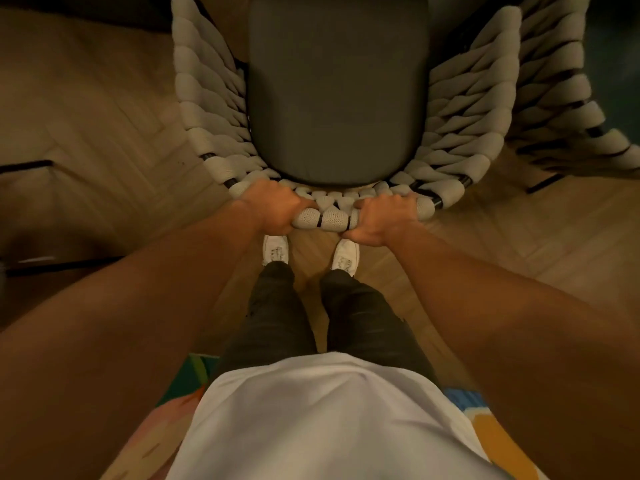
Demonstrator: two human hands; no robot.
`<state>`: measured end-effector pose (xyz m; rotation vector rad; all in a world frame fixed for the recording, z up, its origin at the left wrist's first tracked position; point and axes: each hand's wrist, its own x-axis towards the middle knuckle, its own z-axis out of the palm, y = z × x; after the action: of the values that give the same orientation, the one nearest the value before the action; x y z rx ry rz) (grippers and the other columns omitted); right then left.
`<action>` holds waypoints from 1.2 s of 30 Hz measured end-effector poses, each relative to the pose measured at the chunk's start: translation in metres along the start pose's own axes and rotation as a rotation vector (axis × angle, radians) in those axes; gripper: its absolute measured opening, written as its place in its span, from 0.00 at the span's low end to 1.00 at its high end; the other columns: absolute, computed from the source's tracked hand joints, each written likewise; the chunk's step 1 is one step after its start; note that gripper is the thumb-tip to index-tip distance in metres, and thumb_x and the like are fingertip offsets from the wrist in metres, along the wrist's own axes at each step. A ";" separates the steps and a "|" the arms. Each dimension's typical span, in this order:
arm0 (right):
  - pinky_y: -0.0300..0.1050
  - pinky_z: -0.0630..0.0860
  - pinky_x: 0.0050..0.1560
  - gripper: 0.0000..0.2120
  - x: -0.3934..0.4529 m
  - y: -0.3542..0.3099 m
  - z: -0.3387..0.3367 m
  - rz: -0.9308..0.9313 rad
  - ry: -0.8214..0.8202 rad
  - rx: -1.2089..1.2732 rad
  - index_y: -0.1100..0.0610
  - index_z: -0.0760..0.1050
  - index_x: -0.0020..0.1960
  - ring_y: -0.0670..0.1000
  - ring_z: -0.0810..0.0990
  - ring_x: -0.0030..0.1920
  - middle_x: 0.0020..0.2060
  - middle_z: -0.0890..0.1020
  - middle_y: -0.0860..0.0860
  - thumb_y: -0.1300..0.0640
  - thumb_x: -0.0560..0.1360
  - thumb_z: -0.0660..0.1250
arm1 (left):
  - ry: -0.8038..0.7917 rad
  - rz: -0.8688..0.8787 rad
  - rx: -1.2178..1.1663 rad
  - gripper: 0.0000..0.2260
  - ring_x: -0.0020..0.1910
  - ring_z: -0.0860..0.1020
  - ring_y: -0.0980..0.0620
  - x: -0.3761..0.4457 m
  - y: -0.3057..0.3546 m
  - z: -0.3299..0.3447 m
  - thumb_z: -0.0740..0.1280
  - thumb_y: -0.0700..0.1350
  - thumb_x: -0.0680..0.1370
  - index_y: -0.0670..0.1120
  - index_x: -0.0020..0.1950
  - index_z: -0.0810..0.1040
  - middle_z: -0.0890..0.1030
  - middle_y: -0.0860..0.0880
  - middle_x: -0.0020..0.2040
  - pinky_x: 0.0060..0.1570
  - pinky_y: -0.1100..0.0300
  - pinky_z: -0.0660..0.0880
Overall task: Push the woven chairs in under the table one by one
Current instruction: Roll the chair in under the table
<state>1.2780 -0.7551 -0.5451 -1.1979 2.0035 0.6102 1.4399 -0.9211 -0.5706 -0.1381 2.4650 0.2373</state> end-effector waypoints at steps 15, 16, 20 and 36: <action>0.63 0.65 0.64 0.38 0.007 -0.052 0.004 0.123 0.040 0.103 0.42 0.76 0.65 0.57 0.78 0.58 0.55 0.81 0.51 0.21 0.65 0.56 | -0.021 0.048 -0.006 0.24 0.55 0.79 0.46 -0.017 -0.041 0.003 0.64 0.59 0.78 0.65 0.74 0.63 0.80 0.50 0.59 0.51 0.52 0.76; 0.63 0.64 0.64 0.38 0.010 -0.052 -0.001 0.129 0.044 0.107 0.43 0.76 0.65 0.57 0.78 0.59 0.56 0.81 0.51 0.21 0.65 0.57 | -0.013 0.048 -0.002 0.23 0.55 0.79 0.46 -0.013 -0.047 -0.001 0.63 0.59 0.79 0.65 0.73 0.63 0.80 0.49 0.59 0.51 0.51 0.76; 0.64 0.64 0.67 0.37 0.024 -0.051 -0.022 0.145 0.056 0.139 0.45 0.76 0.65 0.59 0.77 0.61 0.59 0.80 0.53 0.22 0.66 0.60 | 0.058 0.051 0.078 0.21 0.53 0.80 0.44 -0.001 -0.066 -0.017 0.62 0.60 0.79 0.63 0.72 0.67 0.81 0.47 0.56 0.49 0.48 0.75; 0.58 0.68 0.67 0.37 0.009 -0.036 -0.033 -0.014 0.094 0.133 0.49 0.70 0.71 0.57 0.76 0.62 0.63 0.78 0.54 0.29 0.69 0.66 | -0.079 0.059 -0.110 0.35 0.59 0.78 0.47 0.007 -0.066 -0.031 0.68 0.69 0.69 0.60 0.74 0.67 0.78 0.50 0.64 0.54 0.49 0.77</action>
<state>1.2965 -0.7995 -0.5327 -1.1783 2.0776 0.4141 1.4261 -0.9921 -0.5597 -0.1004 2.3803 0.3964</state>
